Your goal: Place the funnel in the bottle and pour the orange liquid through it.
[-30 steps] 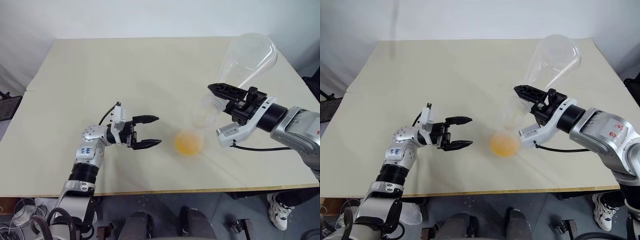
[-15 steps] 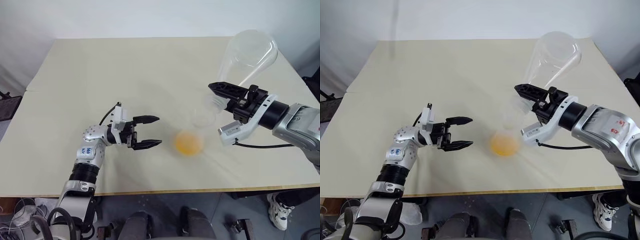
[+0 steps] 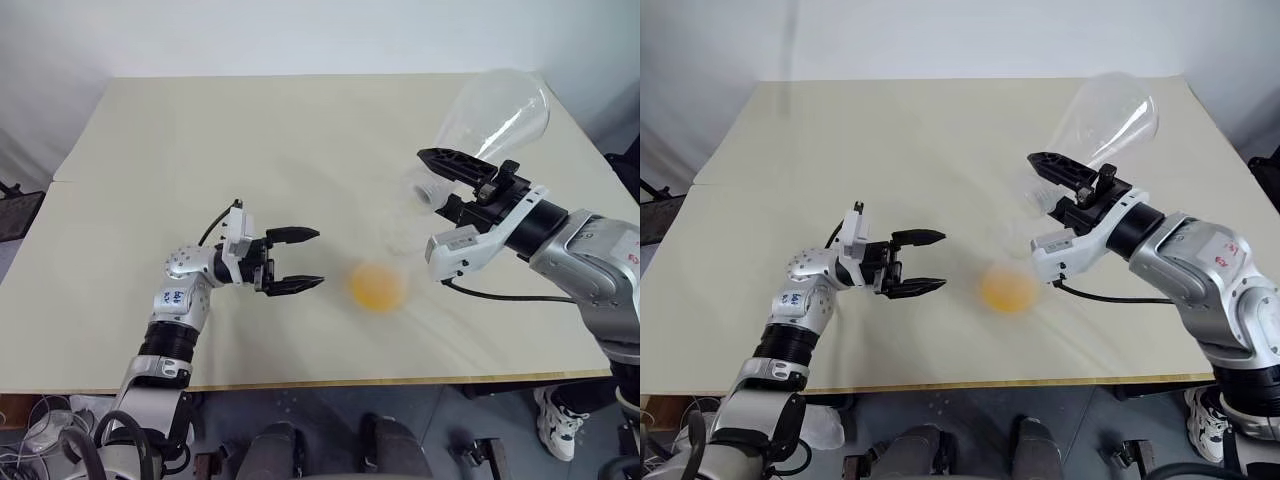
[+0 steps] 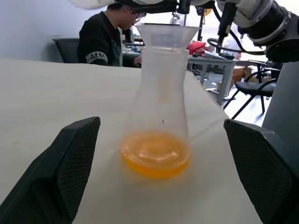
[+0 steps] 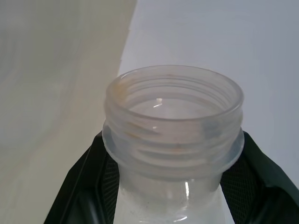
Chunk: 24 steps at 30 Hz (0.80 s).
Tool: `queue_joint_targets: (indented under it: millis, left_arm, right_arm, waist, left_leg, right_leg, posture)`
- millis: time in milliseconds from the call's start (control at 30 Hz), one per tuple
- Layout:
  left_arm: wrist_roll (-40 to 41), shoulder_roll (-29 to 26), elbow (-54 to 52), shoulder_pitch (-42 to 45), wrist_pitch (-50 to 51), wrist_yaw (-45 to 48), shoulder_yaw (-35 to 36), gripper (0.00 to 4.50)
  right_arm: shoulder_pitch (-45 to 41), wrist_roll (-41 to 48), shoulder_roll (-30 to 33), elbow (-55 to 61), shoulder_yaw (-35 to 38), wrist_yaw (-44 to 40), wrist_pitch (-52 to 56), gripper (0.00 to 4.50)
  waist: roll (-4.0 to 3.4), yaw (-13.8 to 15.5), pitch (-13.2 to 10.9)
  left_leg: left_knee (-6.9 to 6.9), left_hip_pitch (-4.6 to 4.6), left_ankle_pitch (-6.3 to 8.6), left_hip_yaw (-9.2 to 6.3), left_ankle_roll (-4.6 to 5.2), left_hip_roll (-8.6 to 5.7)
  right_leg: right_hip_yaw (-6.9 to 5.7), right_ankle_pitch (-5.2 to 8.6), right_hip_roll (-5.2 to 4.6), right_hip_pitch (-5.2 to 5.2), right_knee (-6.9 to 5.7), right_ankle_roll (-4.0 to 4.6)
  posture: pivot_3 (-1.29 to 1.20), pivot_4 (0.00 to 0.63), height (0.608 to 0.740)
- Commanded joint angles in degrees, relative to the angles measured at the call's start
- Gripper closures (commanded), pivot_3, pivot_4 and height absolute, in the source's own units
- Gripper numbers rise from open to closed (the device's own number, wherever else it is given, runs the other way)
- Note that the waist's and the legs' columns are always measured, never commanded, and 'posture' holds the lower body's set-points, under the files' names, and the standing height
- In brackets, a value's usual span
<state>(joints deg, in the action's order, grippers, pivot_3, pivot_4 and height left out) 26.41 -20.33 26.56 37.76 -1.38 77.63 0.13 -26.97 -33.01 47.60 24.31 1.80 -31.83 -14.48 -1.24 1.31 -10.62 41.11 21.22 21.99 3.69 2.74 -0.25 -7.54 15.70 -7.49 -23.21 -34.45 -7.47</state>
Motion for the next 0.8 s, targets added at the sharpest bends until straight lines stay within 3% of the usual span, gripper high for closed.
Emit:
queue_joint_targets:
  millis: [33, 133, 333, 533, 800]
  left_arm:
    - [-0.3, -0.1, -1.4, 0.6, -0.1, -0.2, 0.3, 0.00]
    - [-0.4, -0.3, -1.8, 0.5, 0.2, -0.3, 0.2, 0.00]
    - [-0.4, -0.5, -1.9, 1.1, 1.2, 0.1, -0.1, 0.00]
    - [-0.5, -0.7, -1.2, 1.5, 1.3, 0.2, 0.0, 0.00]
    - [-0.4, -0.6, -3.7, -0.3, 2.1, -1.0, 0.1, 0.00]
  right_arm:
    - [-0.4, 5.6, -5.9, 5.3, 5.1, -0.2, 12.3, 2.04]
    - [-1.5, 8.3, -11.7, 7.5, 7.2, 0.4, 22.7, 2.04]
    - [-7.2, 19.8, -22.1, 4.5, 19.8, 6.9, 42.3, 2.04]
    - [-9.1, 29.6, -21.8, -4.0, 29.5, 10.4, 46.9, 2.04]
    - [-1.3, 42.3, -21.8, -14.4, 37.2, 9.2, 42.0, 2.04]
  waist:
    - [0.00, 0.0, 0.0]
    - [0.02, 0.0, 0.0]
    - [0.01, 0.1, 0.0]
    - [0.01, -0.2, 0.0]
    - [0.01, -0.3, 0.0]
  left_leg:
    - [0.00, 0.00, 0.00, 0.01, 0.00, 0.00]
    - [0.00, 0.00, 0.00, 0.01, 0.00, -0.01]
    - [0.04, 0.02, 0.00, -0.03, 0.00, -0.06]
    - [-0.05, -0.01, 0.00, 0.04, 0.00, -0.06]
    - [-0.09, -0.01, 0.00, 0.14, 0.00, -0.06]
  right_leg:
    - [0.01, 0.00, 0.00, -0.02, -0.01, 0.00]
    - [0.01, 0.00, 0.00, -0.04, -0.07, 0.00]
    - [0.03, 0.00, -0.05, -0.11, -0.27, 0.00]
    - [0.05, 0.00, -0.03, -0.20, -0.32, 0.00]
    - [0.11, 0.00, -0.04, -0.23, -0.32, 0.00]
  posture:
    - [0.00, 0.150, 0.740]
    - [0.00, 0.150, 0.740]
    - [0.00, 0.150, 0.740]
    - [0.00, 0.150, 0.740]
    - [0.00, 0.150, 0.740]
